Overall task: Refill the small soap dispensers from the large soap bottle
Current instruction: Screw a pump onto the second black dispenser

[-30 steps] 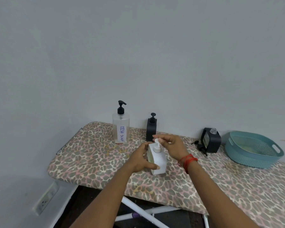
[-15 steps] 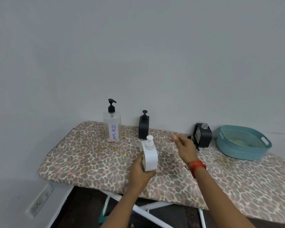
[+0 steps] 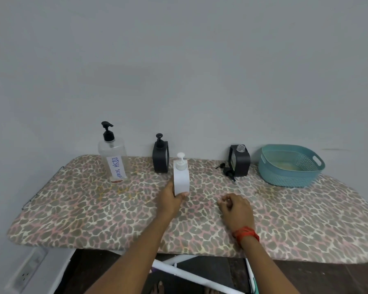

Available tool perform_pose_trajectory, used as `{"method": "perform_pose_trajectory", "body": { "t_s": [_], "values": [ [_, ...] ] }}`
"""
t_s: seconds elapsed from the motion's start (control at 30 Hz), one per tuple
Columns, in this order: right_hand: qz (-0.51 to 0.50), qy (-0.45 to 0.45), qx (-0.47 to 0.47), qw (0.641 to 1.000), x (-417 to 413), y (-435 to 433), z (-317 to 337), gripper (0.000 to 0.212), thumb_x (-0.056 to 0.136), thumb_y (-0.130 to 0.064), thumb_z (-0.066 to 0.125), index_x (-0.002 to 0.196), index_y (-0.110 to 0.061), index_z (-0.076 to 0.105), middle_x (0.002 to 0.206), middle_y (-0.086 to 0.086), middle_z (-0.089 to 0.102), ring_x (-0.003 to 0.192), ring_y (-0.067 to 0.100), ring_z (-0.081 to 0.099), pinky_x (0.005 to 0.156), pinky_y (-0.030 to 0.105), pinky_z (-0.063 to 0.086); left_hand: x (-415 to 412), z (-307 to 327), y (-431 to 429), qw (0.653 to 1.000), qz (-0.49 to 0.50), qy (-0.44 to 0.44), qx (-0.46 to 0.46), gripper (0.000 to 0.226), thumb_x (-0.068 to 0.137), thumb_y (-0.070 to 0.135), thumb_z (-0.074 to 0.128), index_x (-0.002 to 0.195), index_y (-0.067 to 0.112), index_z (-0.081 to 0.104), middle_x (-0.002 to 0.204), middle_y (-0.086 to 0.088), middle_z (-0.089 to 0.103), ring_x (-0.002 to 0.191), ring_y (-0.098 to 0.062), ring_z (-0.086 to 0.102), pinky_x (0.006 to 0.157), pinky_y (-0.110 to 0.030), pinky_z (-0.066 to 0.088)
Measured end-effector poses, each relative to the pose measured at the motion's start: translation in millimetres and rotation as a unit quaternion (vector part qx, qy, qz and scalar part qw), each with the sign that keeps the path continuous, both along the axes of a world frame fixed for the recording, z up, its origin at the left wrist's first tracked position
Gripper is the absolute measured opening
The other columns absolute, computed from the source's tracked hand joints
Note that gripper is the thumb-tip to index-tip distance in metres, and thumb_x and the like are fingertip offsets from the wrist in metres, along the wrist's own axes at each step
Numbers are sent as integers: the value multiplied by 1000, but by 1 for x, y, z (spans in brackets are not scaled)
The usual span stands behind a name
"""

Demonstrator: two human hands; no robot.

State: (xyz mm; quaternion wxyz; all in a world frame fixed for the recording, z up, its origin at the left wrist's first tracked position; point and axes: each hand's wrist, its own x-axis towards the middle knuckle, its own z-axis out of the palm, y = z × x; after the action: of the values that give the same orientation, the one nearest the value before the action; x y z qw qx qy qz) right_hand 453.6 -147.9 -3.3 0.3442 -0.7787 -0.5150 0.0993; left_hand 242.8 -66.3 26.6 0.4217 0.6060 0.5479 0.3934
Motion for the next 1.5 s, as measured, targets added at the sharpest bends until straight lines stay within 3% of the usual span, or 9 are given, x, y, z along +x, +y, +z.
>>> {"method": "perform_pose_trajectory", "body": {
  "t_s": [0.33, 0.67, 0.83, 0.93, 1.07, 1.13, 1.27, 1.4, 1.5],
  "values": [
    [15, -17, -1, 1000, 2, 1, -5, 26, 88, -53, 63, 104, -32, 61, 92, -12, 56, 94, 13, 49, 90, 34, 44, 45, 6, 93, 996, -17, 82, 4, 60, 87, 15, 80, 140, 6, 55, 135, -14, 64, 123, -34, 60, 97, -38, 49],
    [12, -29, -2, 1000, 2, 2, -6, 30, 87, -56, 61, 104, -32, 61, 97, -12, 59, 96, 13, 50, 90, 34, 44, 42, 4, 97, 995, -33, 89, 20, 59, 88, 16, 79, 140, 5, 55, 134, -15, 65, 121, -32, 61, 96, -36, 50],
    [14, -8, -9, 1000, 1, 1, -3, 29, 86, -55, 61, 104, -32, 62, 94, -13, 56, 96, 13, 50, 91, 33, 44, 25, -10, 51, 966, -51, 243, 75, 64, 96, 20, 68, 153, 12, 40, 151, -10, 50, 138, -28, 48, 114, -42, 41],
    [19, 19, -5, 1000, 1, 1, -2, 24, 86, -48, 65, 101, -29, 65, 86, -13, 55, 90, 13, 52, 86, 31, 44, 5, -23, 15, 955, -42, 281, 90, 66, 100, 30, 61, 157, 10, 34, 158, -11, 41, 145, -26, 39, 121, -42, 33],
    [-53, 150, 58, 986, 7, 12, 9, 16, 86, -33, 69, 100, -28, 61, 96, -4, 59, 85, 14, 58, 70, 23, 48, -17, -34, -21, 940, -78, 308, 128, 54, 101, 33, 57, 151, 13, 47, 159, -7, 43, 148, -22, 35, 125, -38, 26],
    [-114, 179, 101, 972, 17, 27, 22, 28, 87, -30, 70, 112, -23, 60, 108, -1, 58, 97, 17, 59, 81, 30, 54, -24, -37, -30, 936, -93, 308, 145, 50, 101, 33, 57, 148, 16, 52, 157, -4, 46, 148, -20, 36, 126, -36, 24],
    [-158, 132, 99, 973, 48, 67, 56, 49, 85, -36, 73, 123, -8, 57, 122, 13, 64, 113, 30, 58, 98, 43, 50, -25, -33, -33, 941, -81, 283, 166, 41, 97, 29, 62, 136, 15, 64, 146, -3, 58, 138, -19, 48, 120, -34, 33],
    [-129, 100, 30, 986, 63, 100, 77, 49, 82, -39, 76, 113, -4, 60, 108, 16, 69, 99, 33, 65, 78, 34, 51, -23, -31, -31, 944, -59, 268, 183, 36, 95, 27, 65, 128, 14, 68, 134, -1, 65, 125, -19, 56, 111, -34, 41],
    [-144, 57, -1, 988, 66, 110, 78, 45, 83, -38, 72, 112, -4, 64, 107, 18, 70, 99, 35, 66, 79, 38, 55, -24, -34, -31, 946, -53, 256, 190, 34, 93, 26, 66, 125, 14, 70, 130, -1, 67, 122, -19, 58, 109, -34, 43]
  ]
}}
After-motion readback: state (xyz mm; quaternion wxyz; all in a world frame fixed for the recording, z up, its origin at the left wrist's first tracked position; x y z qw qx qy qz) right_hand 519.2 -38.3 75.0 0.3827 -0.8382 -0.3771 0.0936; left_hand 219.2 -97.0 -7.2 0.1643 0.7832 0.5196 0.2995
